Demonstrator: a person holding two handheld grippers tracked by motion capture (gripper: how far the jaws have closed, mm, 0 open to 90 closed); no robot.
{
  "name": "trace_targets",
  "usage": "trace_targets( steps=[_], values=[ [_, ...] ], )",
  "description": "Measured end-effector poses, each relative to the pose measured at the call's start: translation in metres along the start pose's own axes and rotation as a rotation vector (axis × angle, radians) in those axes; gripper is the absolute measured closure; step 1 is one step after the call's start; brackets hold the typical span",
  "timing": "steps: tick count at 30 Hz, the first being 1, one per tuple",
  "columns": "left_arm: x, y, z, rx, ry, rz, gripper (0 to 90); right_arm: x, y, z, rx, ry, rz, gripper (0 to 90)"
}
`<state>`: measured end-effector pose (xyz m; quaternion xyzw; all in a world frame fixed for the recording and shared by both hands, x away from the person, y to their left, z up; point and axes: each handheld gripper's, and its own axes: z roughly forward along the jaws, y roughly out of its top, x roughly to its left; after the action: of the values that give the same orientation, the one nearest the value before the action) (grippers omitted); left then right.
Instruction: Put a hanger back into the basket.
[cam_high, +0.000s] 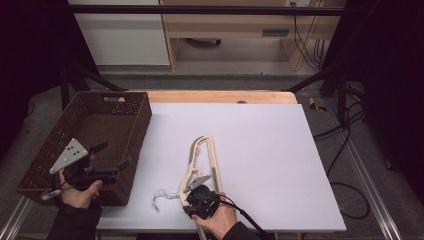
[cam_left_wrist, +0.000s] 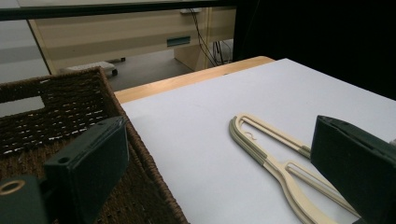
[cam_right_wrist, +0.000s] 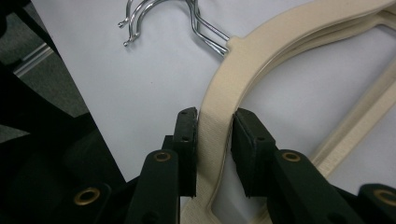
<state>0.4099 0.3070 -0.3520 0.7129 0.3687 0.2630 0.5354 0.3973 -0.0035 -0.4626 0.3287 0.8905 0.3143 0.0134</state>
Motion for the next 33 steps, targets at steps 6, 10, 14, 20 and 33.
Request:
trace_targets(
  steps=[6, 10, 14, 20, 33],
  values=[
    [-0.004, 0.000, 0.003, 0.009, -0.015, 0.009, 4.0, -0.005, 0.000, -0.011, -0.027, 0.011, 0.038, 73.4],
    [-0.009, -0.001, 0.007, 0.017, -0.045, 0.015, 4.2, -0.010, 0.000, -0.021, -0.050, 0.032, 0.049, 74.2],
    [-0.019, -0.003, 0.016, 0.027, -0.107, 0.026, 4.8, -0.013, 0.000, -0.028, -0.060, 0.052, 0.059, 74.5],
    [-0.036, -0.007, 0.031, 0.055, -0.208, 0.046, 6.0, -0.016, -0.001, -0.032, -0.073, 0.058, 0.062, 74.6],
    [-0.078, -0.021, 0.062, 0.224, -0.299, 0.231, 21.7, -0.019, -0.002, -0.041, -0.083, 0.071, 0.059, 74.7]
  ],
)
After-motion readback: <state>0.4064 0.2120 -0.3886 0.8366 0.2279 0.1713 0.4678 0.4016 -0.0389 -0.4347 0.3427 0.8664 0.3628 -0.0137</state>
